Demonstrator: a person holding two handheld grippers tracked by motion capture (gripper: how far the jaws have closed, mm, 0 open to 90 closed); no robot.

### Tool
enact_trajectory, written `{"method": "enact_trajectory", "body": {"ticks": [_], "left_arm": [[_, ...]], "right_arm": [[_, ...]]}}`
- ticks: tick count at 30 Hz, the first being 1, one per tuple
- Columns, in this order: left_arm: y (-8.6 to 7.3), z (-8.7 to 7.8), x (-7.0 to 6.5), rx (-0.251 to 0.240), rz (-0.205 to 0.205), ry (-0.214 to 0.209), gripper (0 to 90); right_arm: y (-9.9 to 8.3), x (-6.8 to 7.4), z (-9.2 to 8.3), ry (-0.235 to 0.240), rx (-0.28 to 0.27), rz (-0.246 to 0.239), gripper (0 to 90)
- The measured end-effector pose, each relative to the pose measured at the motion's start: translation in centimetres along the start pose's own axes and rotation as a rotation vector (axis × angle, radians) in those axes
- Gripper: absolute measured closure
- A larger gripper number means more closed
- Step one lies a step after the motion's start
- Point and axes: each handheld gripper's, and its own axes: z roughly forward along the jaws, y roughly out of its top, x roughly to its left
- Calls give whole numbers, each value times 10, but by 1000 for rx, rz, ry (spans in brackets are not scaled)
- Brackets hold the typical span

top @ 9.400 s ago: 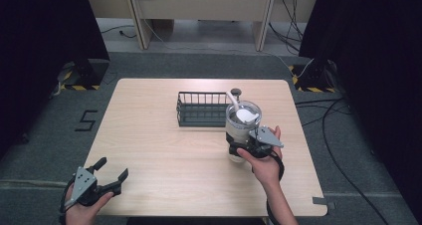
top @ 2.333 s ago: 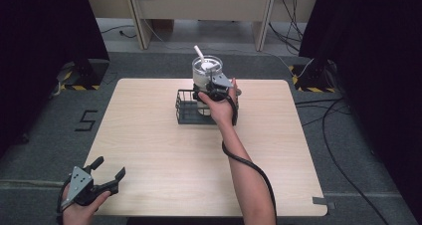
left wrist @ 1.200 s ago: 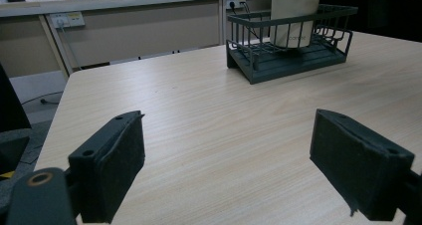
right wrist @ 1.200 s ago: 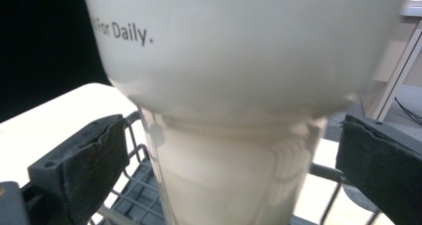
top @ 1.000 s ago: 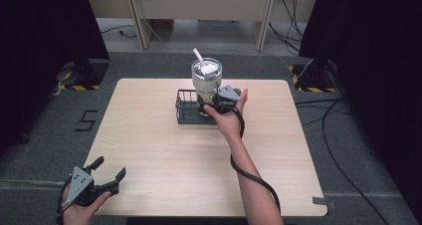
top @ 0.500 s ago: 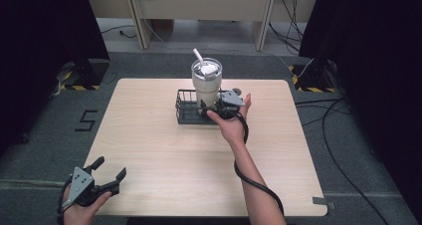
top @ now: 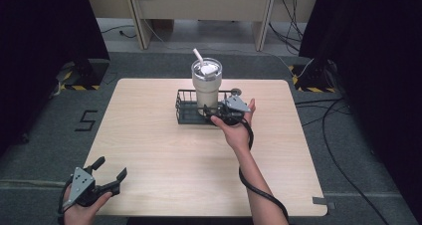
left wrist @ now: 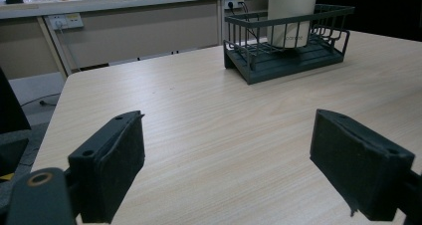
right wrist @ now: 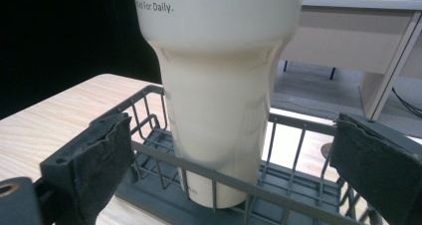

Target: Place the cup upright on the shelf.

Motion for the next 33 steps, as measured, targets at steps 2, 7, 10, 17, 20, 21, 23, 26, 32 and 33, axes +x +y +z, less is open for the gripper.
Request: {"method": "enact_trajectory", "body": {"ticks": [2, 7, 10, 17, 20, 21, 23, 26, 32, 33], "left_arm": [[0, 0, 0, 1, -1, -1, 133], [0, 0, -1, 1, -1, 0, 132], [0, 0, -1, 1, -1, 1, 132], [0, 0, -1, 3, 0, 0, 132], [0, 1, -2, 3, -1, 0, 132], [0, 0, -1, 4, 1, 1, 133], [0, 1, -2, 0, 1, 1, 132], [0, 1, -2, 2, 1, 1, 132], [0, 1, -2, -1, 2, 2, 132], [0, 1, -2, 0, 2, 3, 132]], "right_arm": [[-1, 0, -2, -2, 2, 0, 42], [-2, -1, -7, -4, 2, 3, 47], [-4, -1, -12, -2, 3, 1, 49], [-8, -7, -22, -11, 12, 2, 54], [-10, -9, -27, -18, 15, 2, 55], [-11, -10, -29, -20, 16, 2, 56], [-13, -12, -33, -25, 19, 2, 57], [-17, -15, -39, -37, 22, -11, 59], [-23, -19, -48, -43, 27, -3, 63], [-24, -20, -50, -44, 29, -1, 64]]}}
